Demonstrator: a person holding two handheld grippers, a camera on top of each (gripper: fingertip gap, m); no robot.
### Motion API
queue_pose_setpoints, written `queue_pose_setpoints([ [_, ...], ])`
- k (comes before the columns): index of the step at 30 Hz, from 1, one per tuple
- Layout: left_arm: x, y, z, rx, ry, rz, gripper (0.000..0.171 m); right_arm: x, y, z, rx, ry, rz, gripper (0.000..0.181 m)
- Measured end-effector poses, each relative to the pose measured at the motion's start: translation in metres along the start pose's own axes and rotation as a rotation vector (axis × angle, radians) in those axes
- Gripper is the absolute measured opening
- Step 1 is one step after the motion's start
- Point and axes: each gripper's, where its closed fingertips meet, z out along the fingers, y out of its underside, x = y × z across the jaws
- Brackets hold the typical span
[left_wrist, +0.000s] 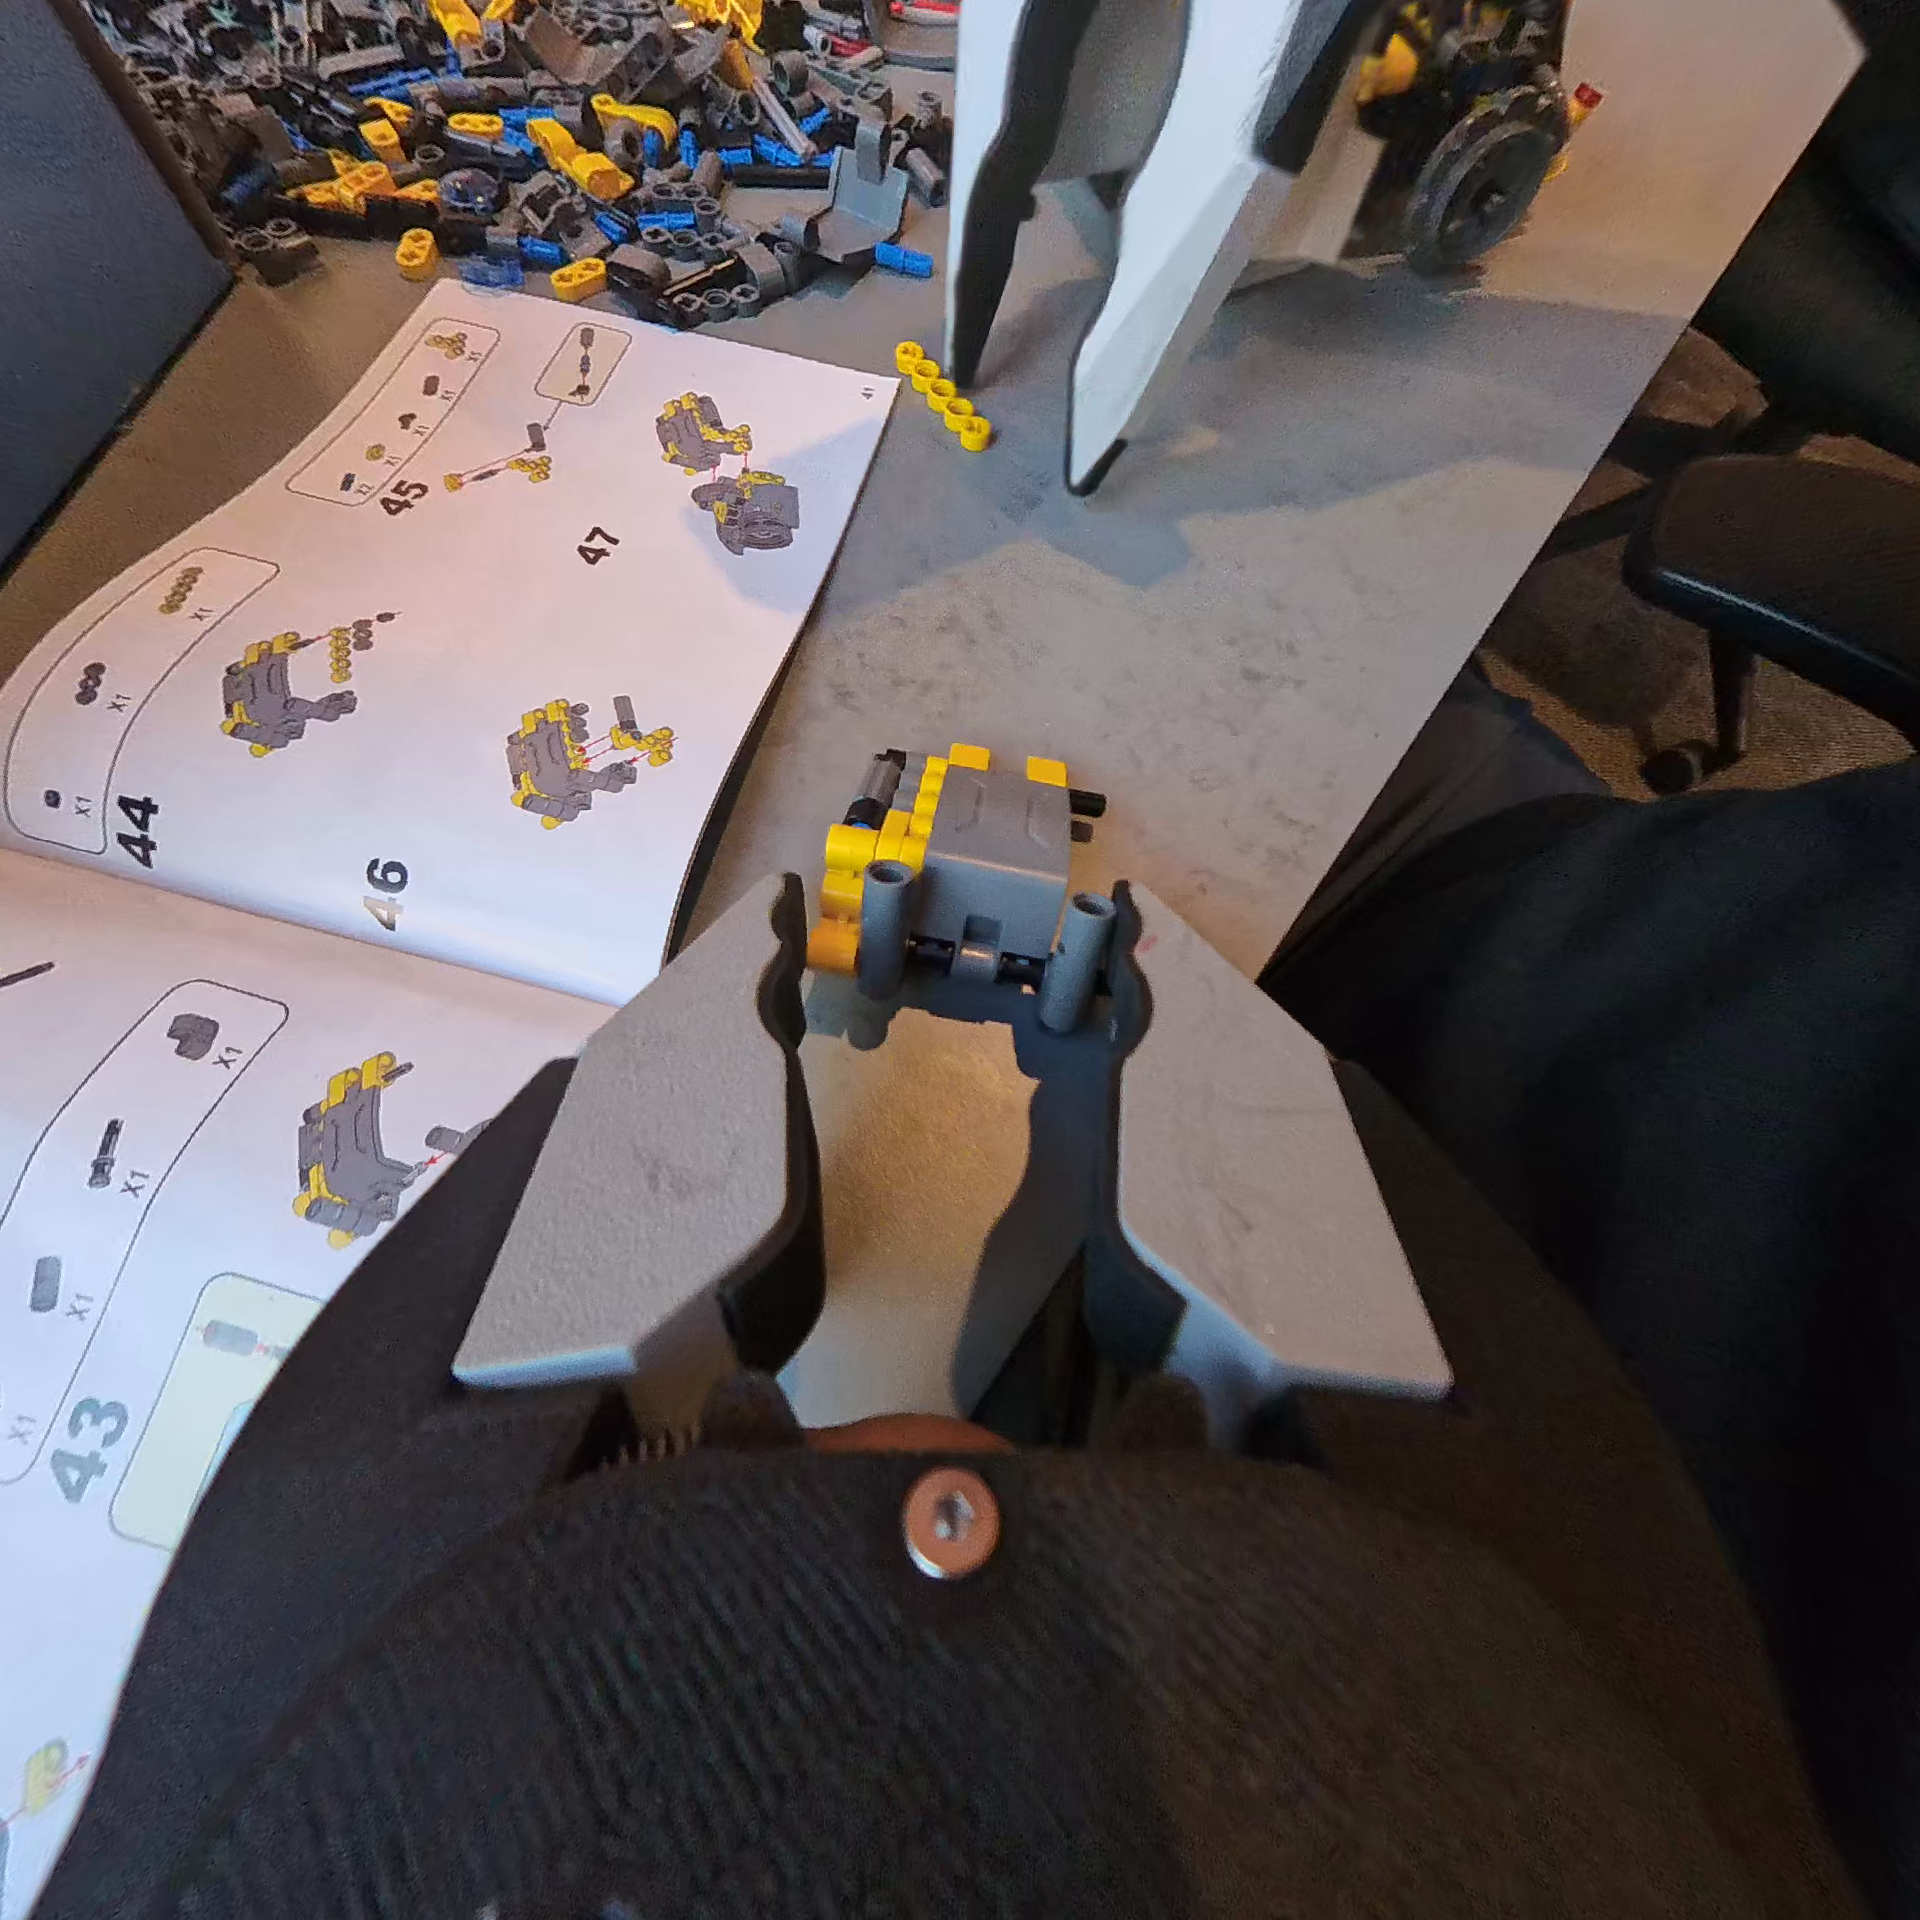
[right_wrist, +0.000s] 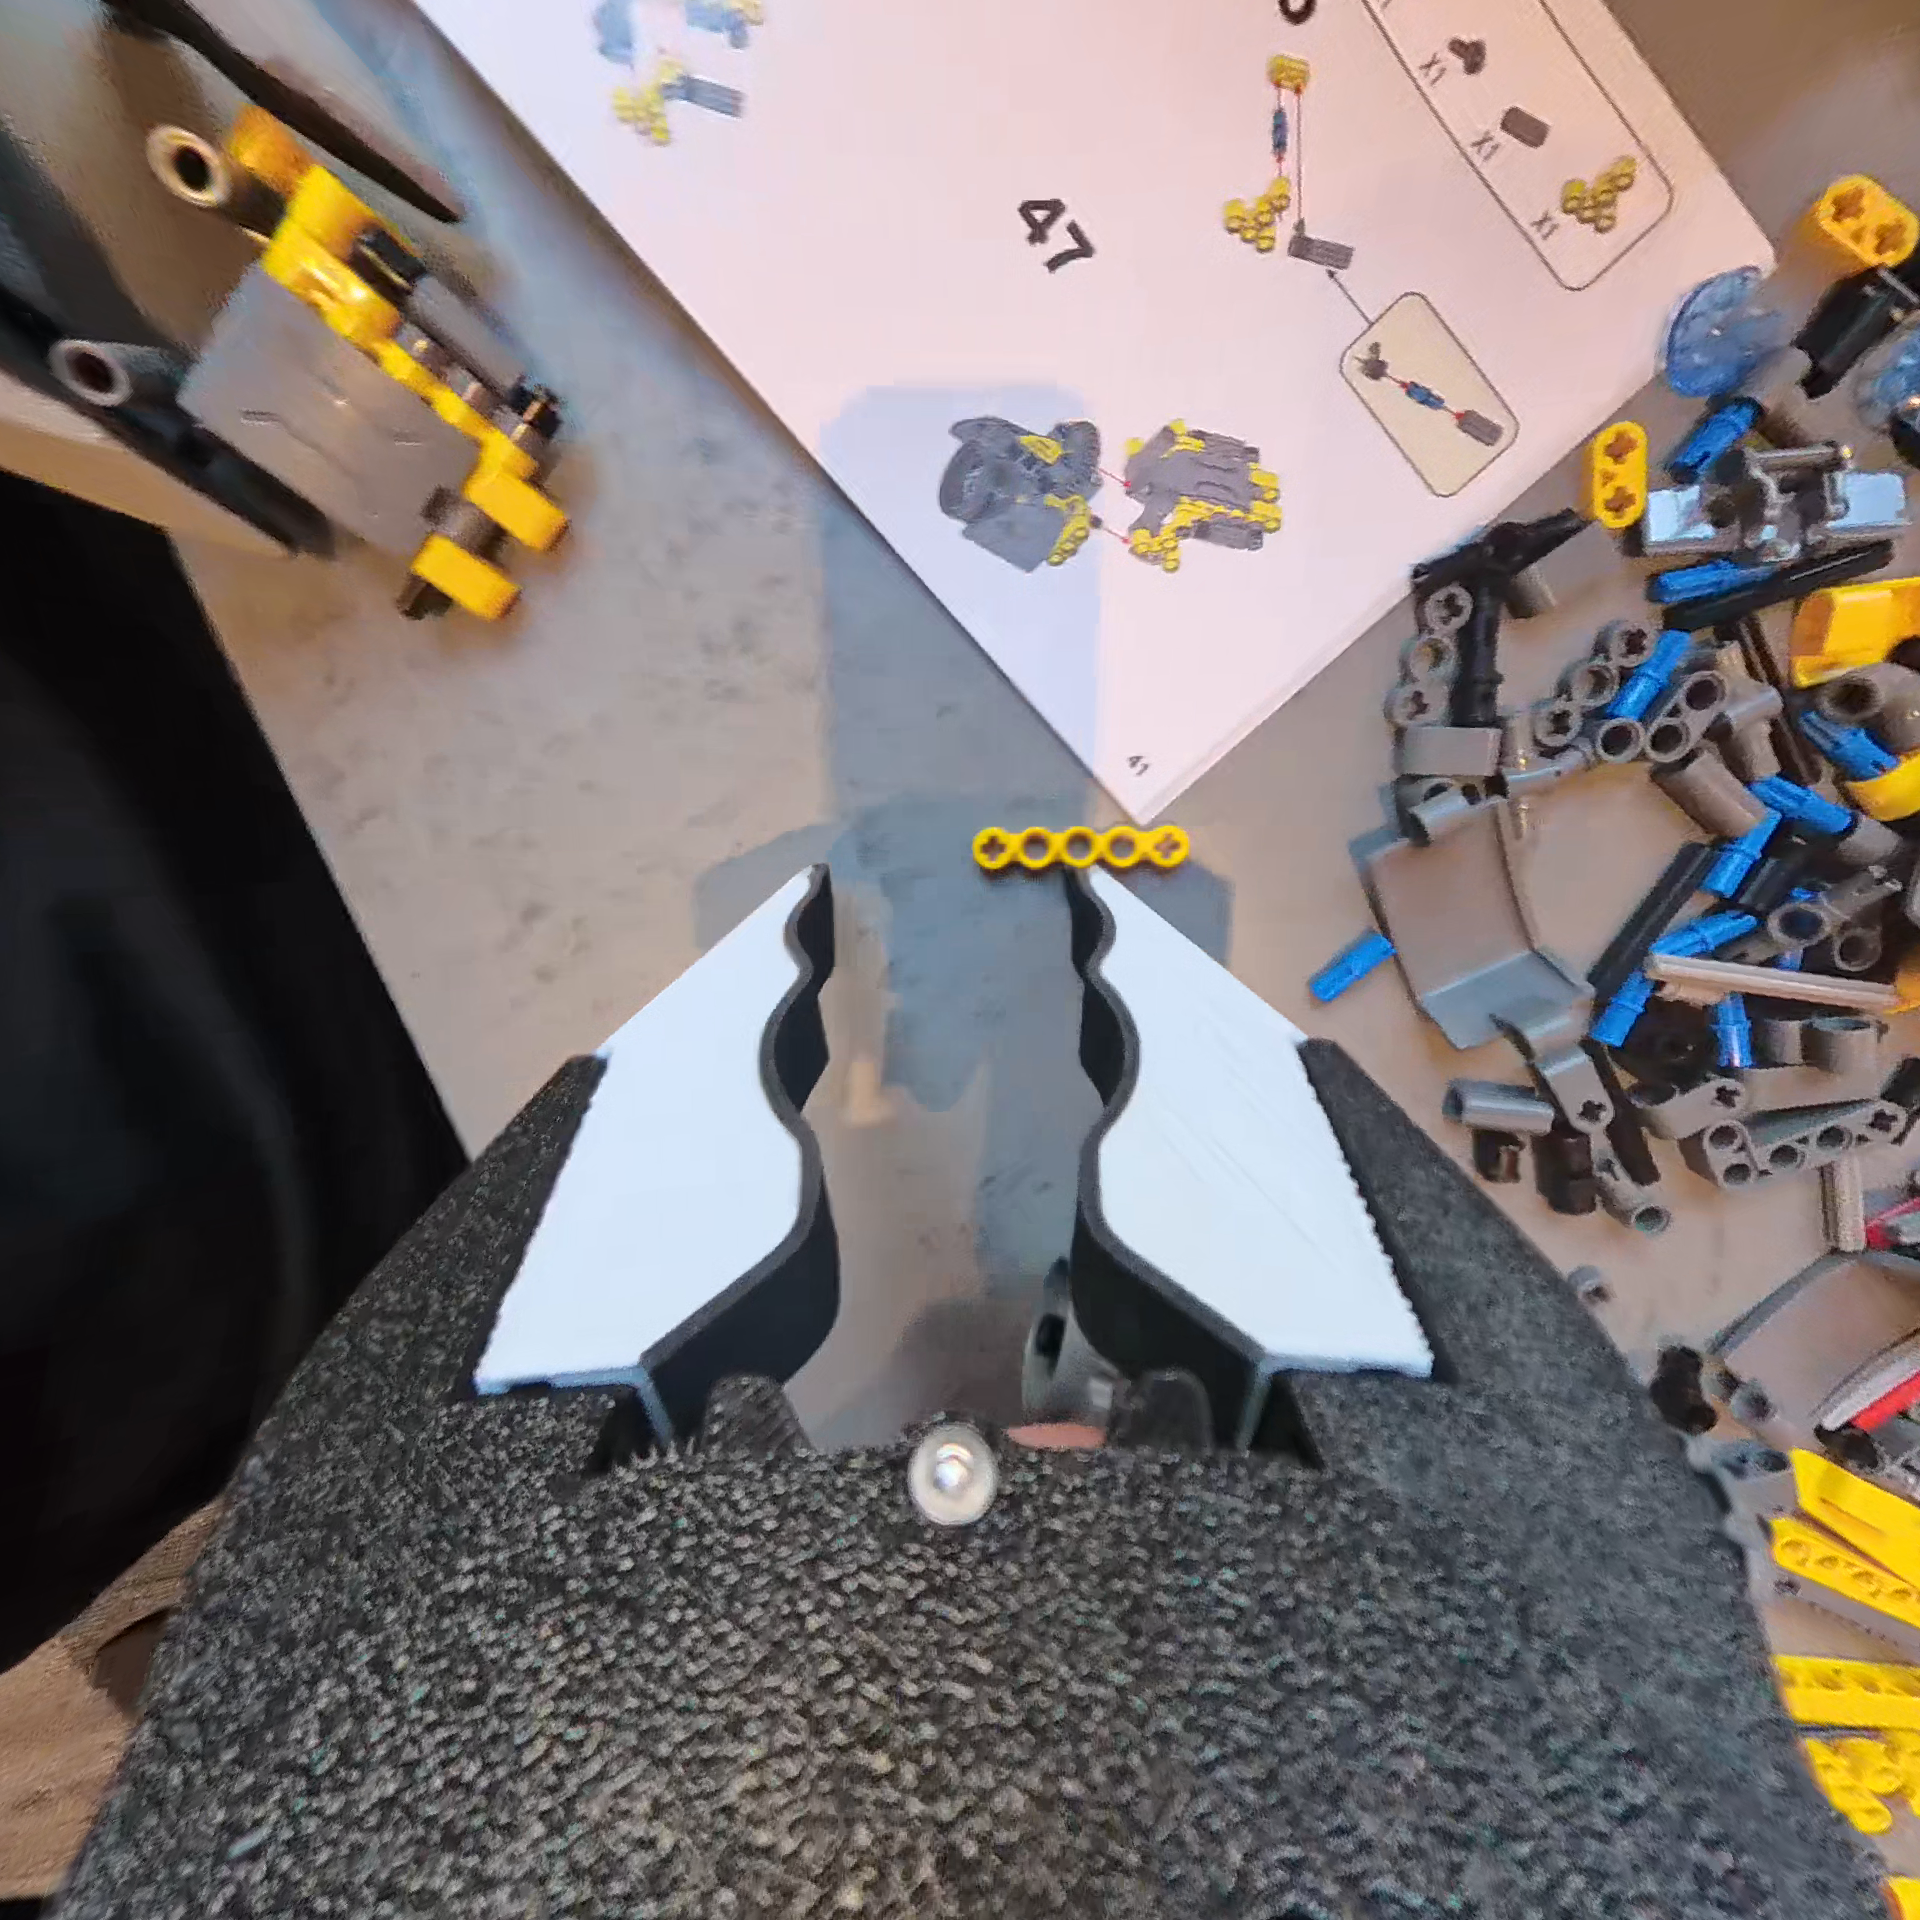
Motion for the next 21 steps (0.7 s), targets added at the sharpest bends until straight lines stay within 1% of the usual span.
queue_pose_setpoints([
  [2,-0.001,0.000,0.000,0.003,-0.010,0.001,0.056,0.003,0.000,0.003,-0.006,0.018,0.001,0.041],
  [4,-0.002,-0.001,0.000,0.014,-0.022,-0.001,0.056,-0.001,0.000,0.003,-0.002,0.008,0.005,0.041],
  [6,-0.002,-0.002,0.000,0.020,-0.023,-0.009,0.056,-0.012,0.001,0.004,0.003,-0.007,-0.015,0.044],
  [8,-0.003,-0.002,0.000,0.026,-0.026,-0.013,0.056,-0.030,0.003,0.003,0.011,-0.059,-0.051,0.040],
  [10,-0.003,-0.002,0.000,0.031,-0.026,-0.011,0.056,-0.036,0.002,0.000,0.033,-0.055,-0.078,0.039],
  [12,-0.003,-0.002,-0.001,0.035,-0.022,-0.011,0.056,-0.026,-0.002,-0.005,0.061,-0.018,-0.076,0.039],
  [15,-0.001,-0.001,-0.003,0.037,-0.008,-0.006,0.056,0.000,-0.007,-0.009,0.076,0.076,-0.074,0.040],
  [17,-0.002,0.000,-0.005,0.040,-0.007,-0.008,0.056,0.008,-0.010,-0.008,0.071,0.082,-0.074,0.041],
  [21,-0.003,0.000,-0.012,0.058,-0.001,-0.013,0.056,0.010,-0.008,0.003,0.030,0.073,-0.087,0.043],
])
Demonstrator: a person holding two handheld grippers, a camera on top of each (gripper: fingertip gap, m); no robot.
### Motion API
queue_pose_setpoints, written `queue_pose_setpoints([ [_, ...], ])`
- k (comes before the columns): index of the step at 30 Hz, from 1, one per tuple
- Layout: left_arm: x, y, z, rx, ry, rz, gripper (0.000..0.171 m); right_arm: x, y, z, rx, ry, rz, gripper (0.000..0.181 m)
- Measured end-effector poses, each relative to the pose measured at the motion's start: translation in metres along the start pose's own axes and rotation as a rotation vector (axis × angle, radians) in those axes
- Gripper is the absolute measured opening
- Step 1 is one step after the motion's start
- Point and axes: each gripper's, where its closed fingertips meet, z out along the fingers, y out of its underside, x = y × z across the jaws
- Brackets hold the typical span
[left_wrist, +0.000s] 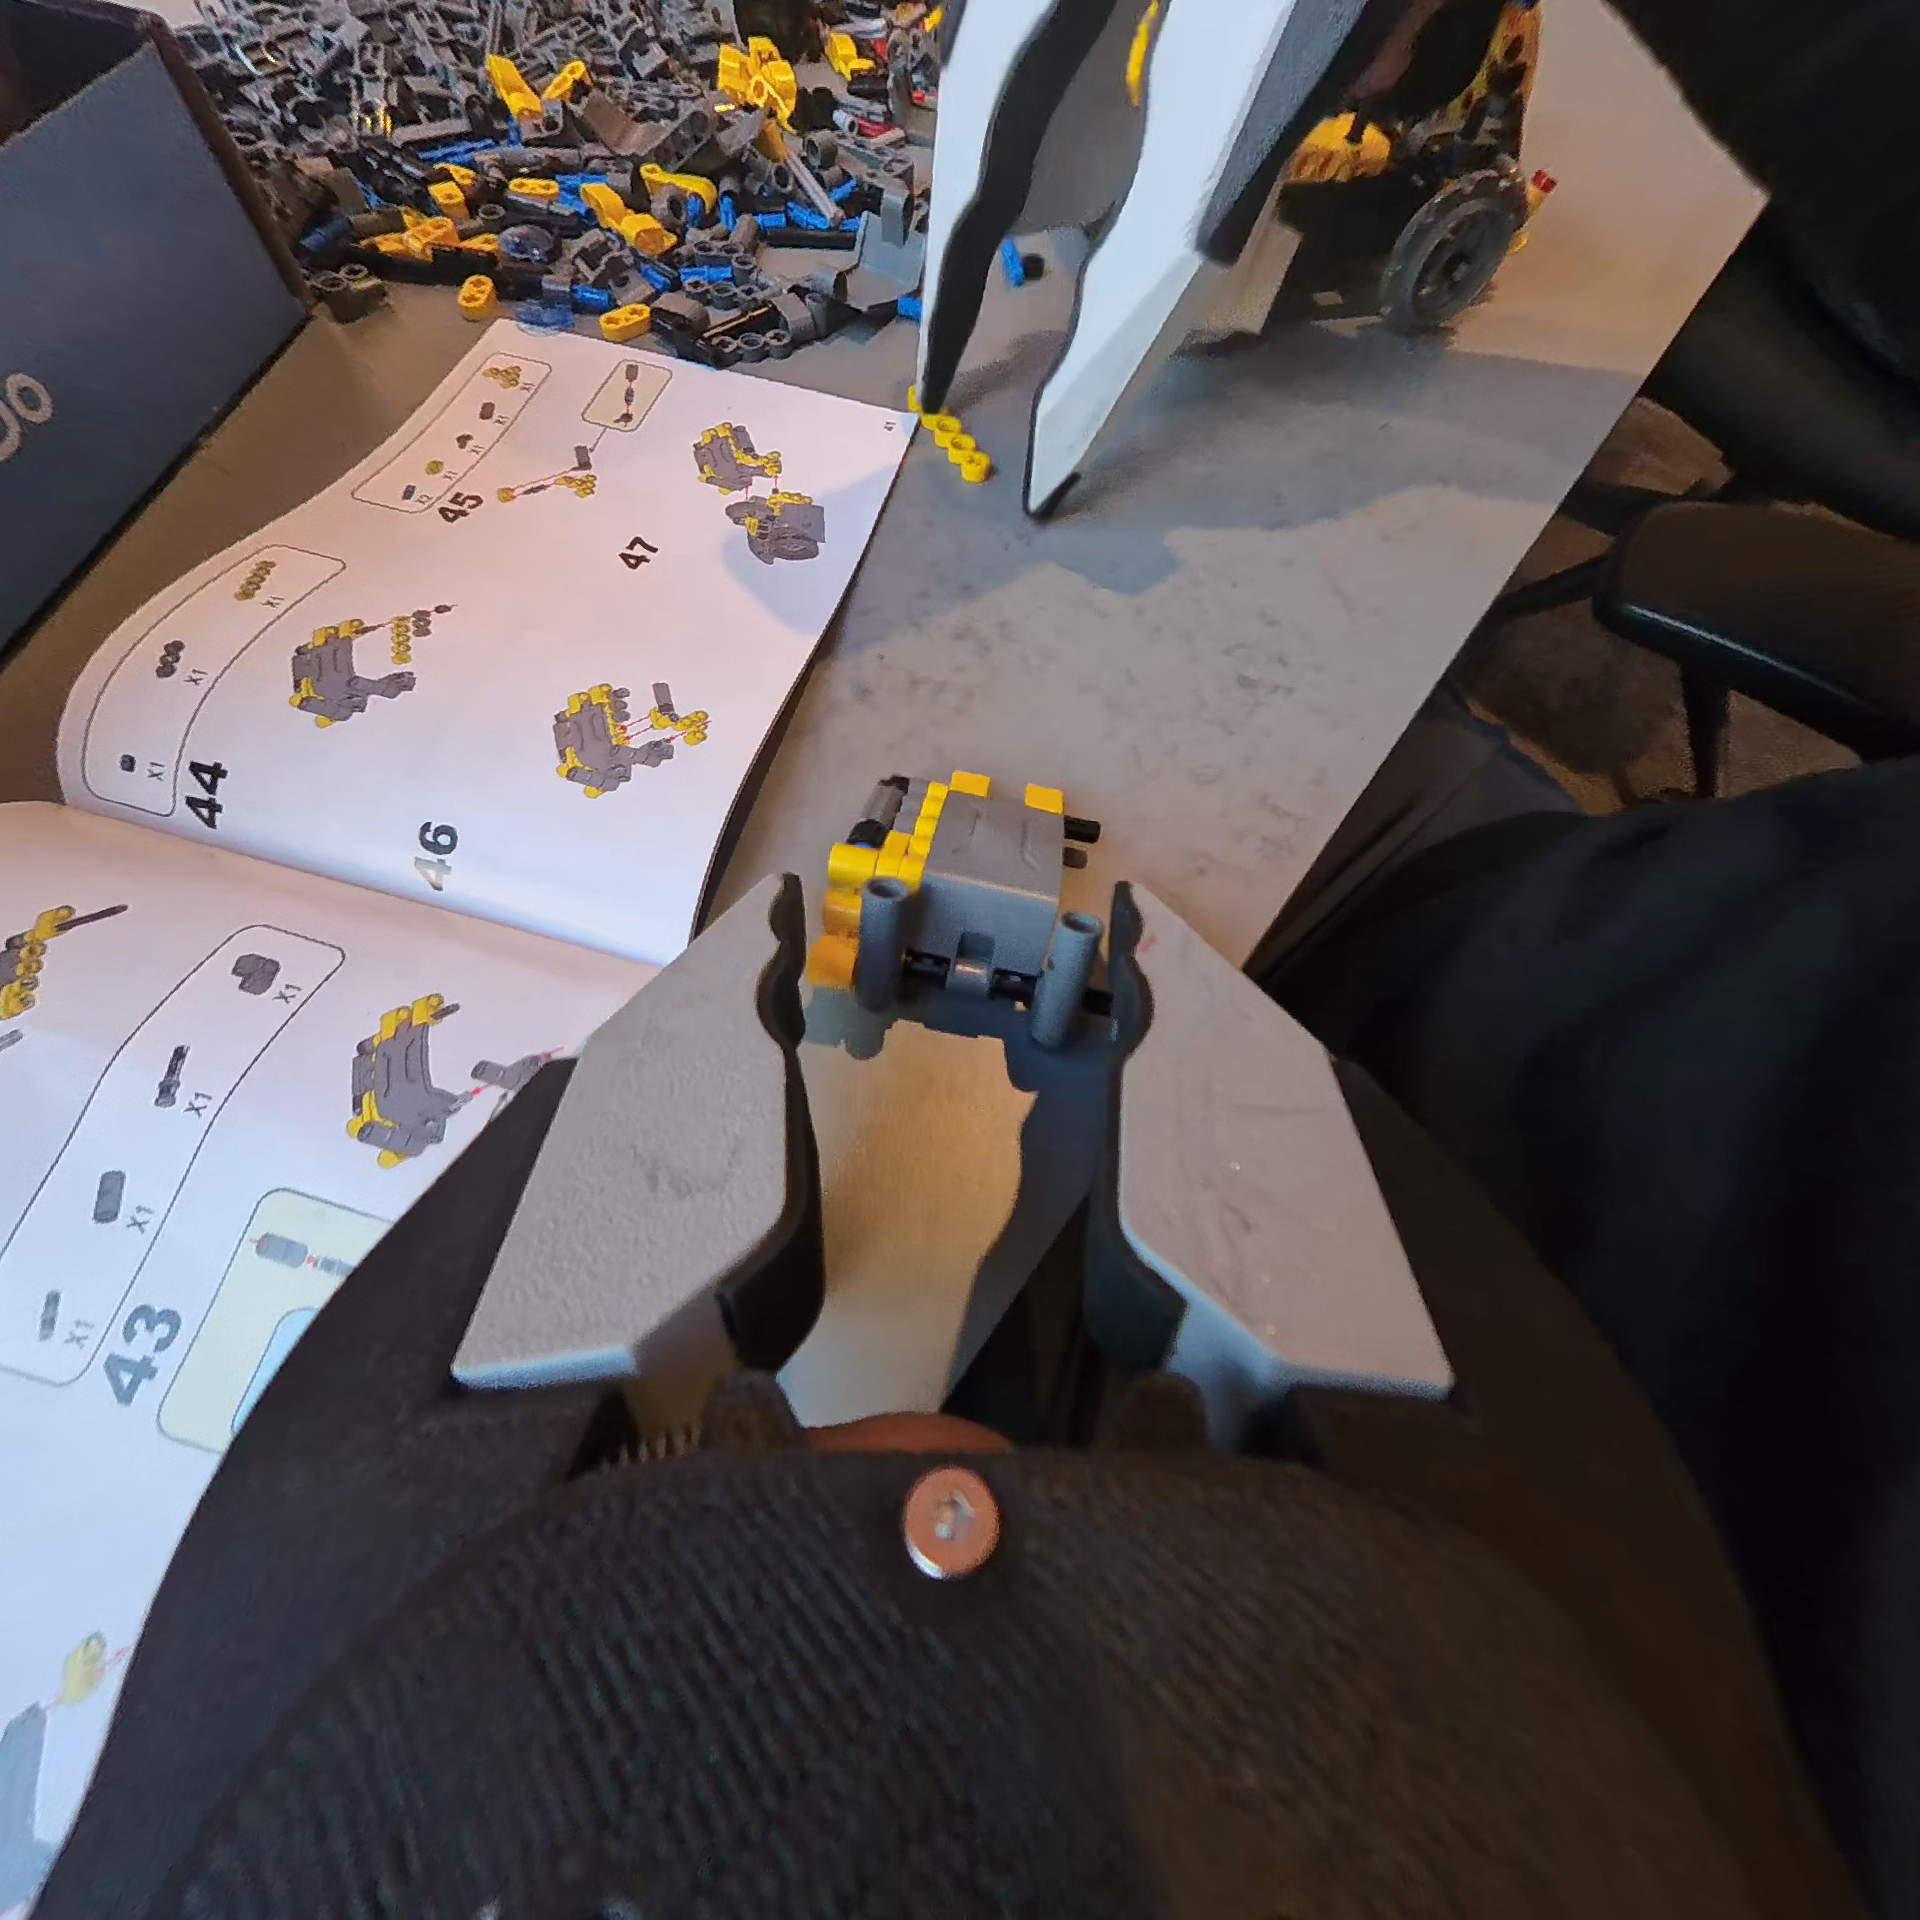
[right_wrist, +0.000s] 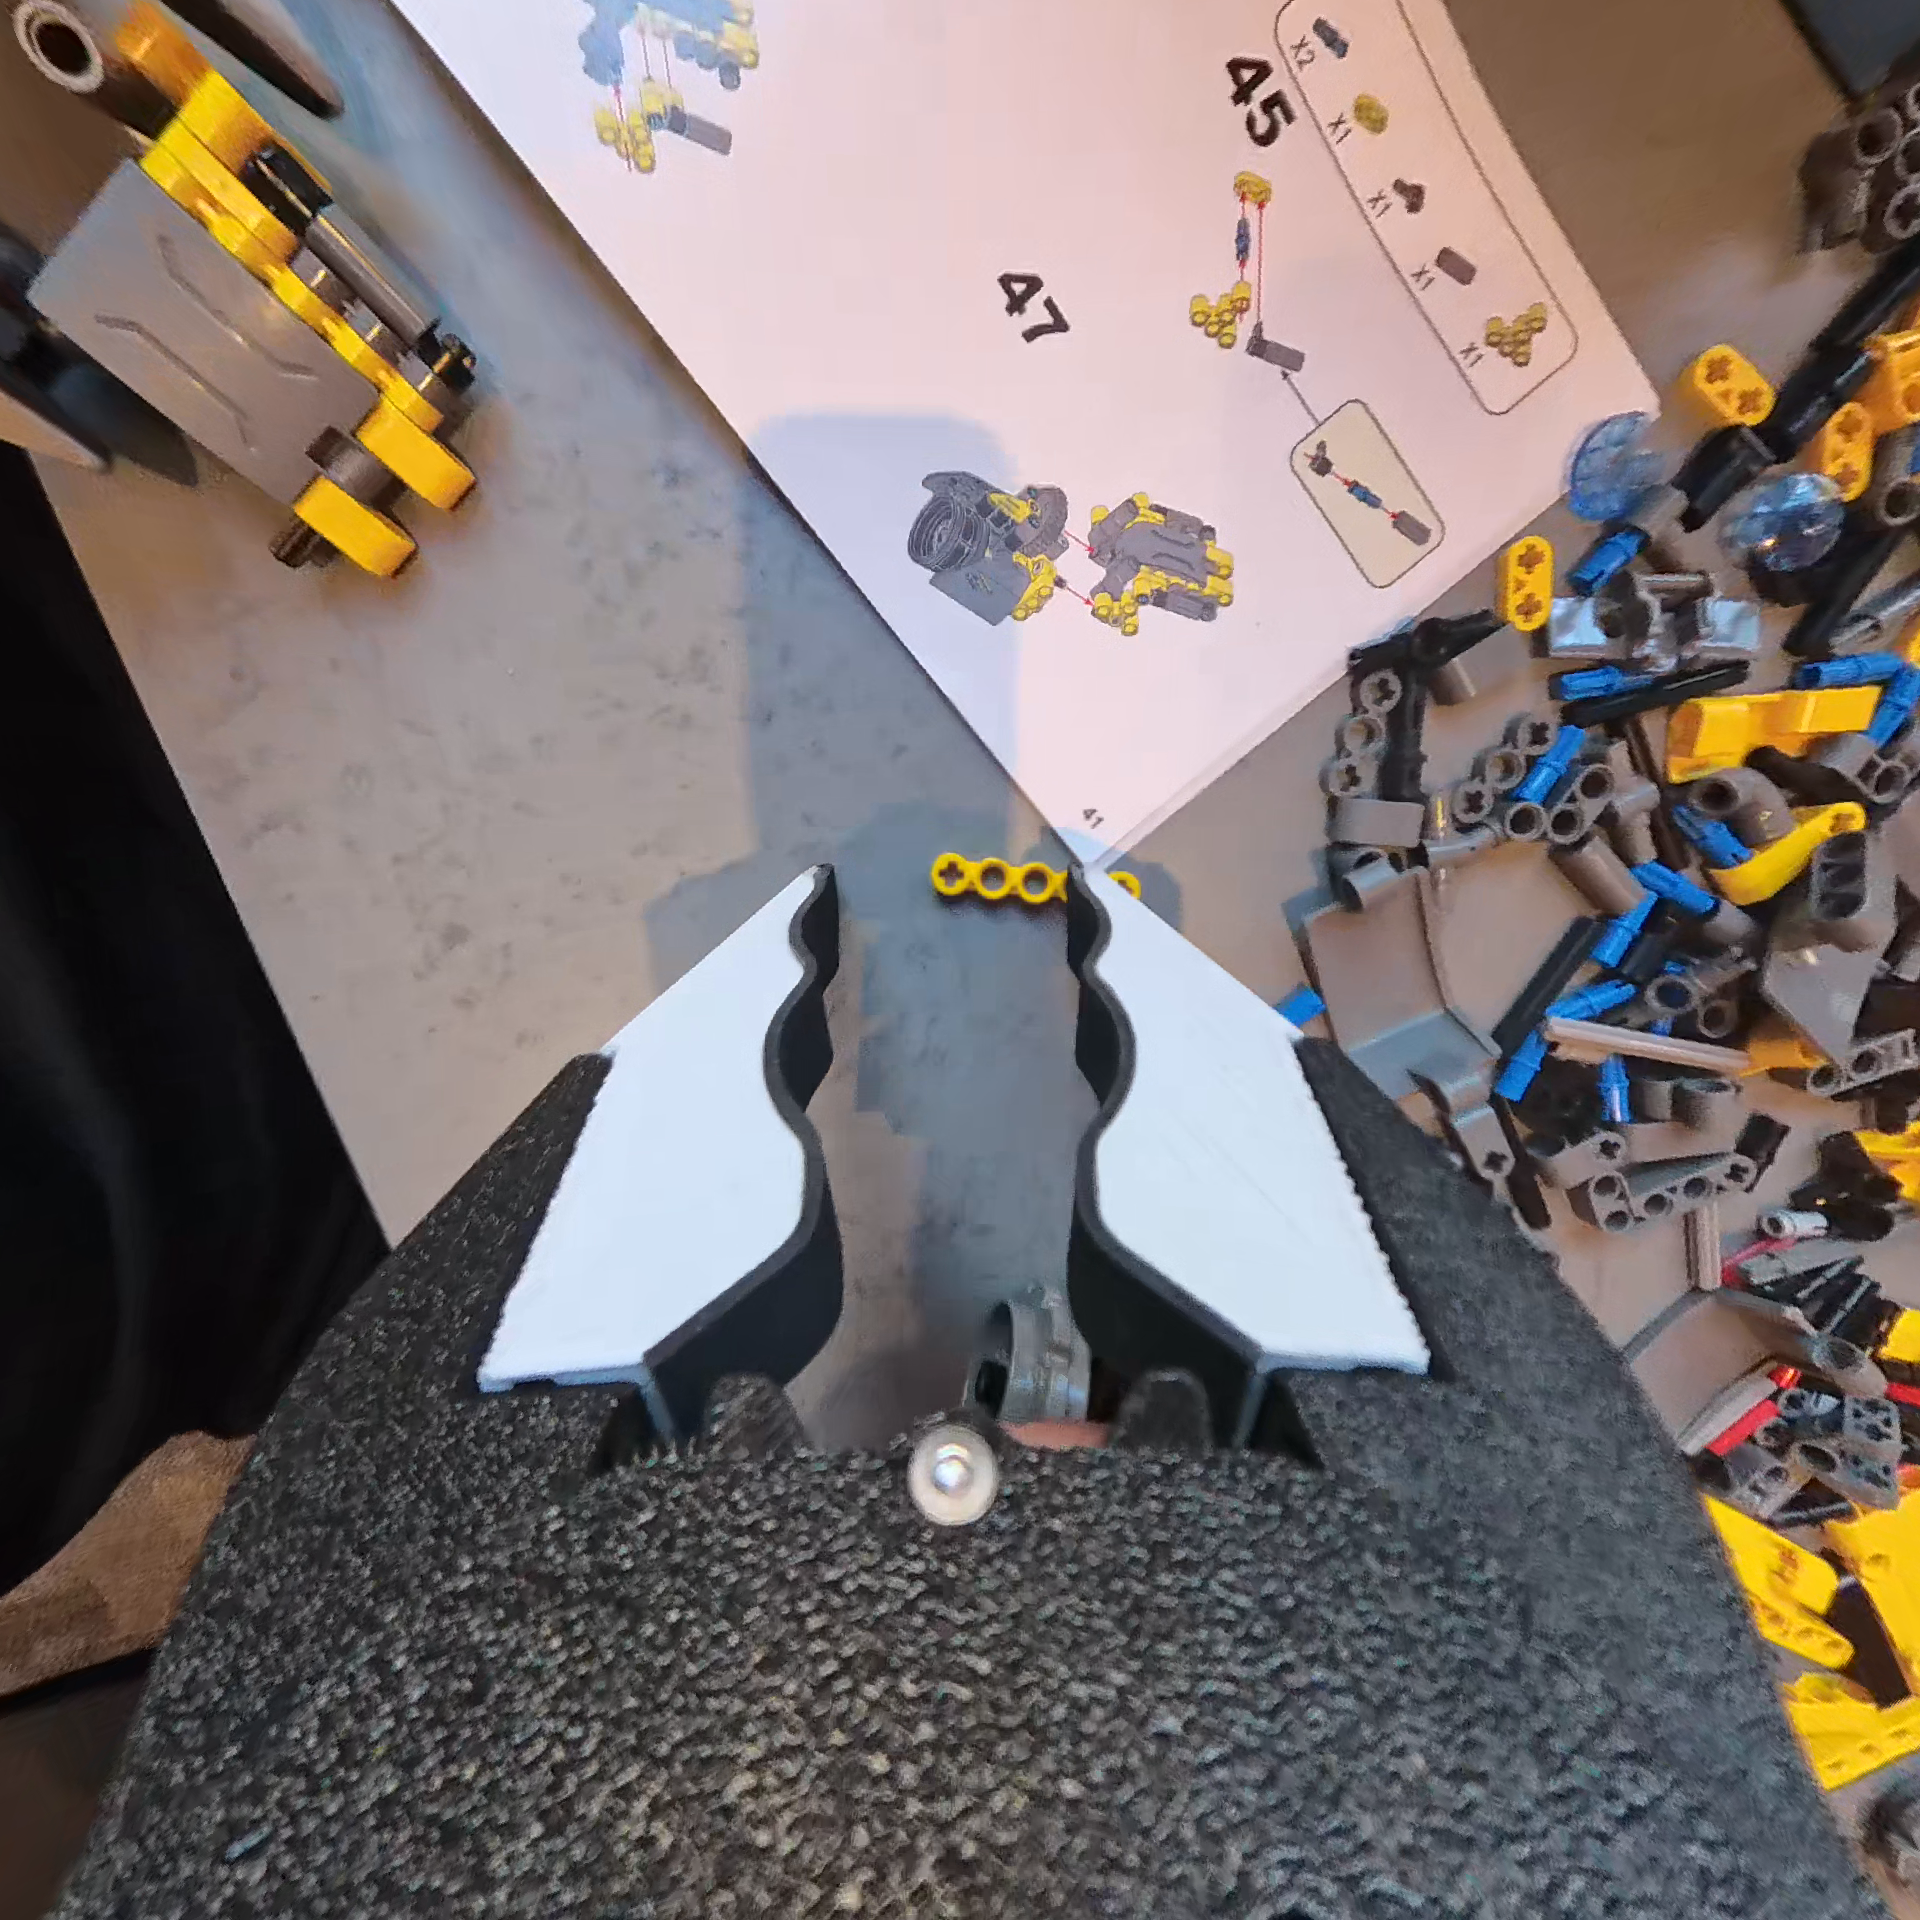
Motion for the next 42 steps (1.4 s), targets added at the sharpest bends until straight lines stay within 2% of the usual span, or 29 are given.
queue_pose_setpoints([
  [4,0.002,0.003,-0.005,0.011,0.011,-0.008,0.056,-0.012,0.001,-0.001,0.008,-0.027,0.018,0.041],
  [11,0.000,0.006,-0.014,0.033,0.019,-0.018,0.056,-0.052,0.006,-0.012,0.035,-0.102,-0.005,0.041],
  [18,-0.010,0.001,-0.027,0.076,-0.017,0.032,0.056,-0.032,0.016,-0.008,0.036,-0.030,0.038,0.042],
  [24,-0.018,0.005,-0.038,0.087,-0.015,-0.014,0.057,-0.043,0.013,-0.004,0.046,-0.035,0.023,0.044],
  [29,-0.018,0.008,-0.035,0.065,-0.027,0.014,0.057,-0.068,0.017,-0.008,0.020,-0.073,-0.022,0.041],
  [33,-0.015,0.012,-0.031,0.048,-0.017,0.022,0.057,-0.063,0.016,-0.013,0.052,-0.053,-0.020,0.041],
  [38,-0.012,0.000,-0.033,0.070,-0.006,0.043,0.058,-0.052,0.010,-0.008,0.122,-0.020,-0.084,0.042],
  [42,-0.005,-0.004,-0.028,0.056,0.050,0.029,0.062,-0.060,0.007,-0.003,0.151,-0.049,-0.170,0.039],
])
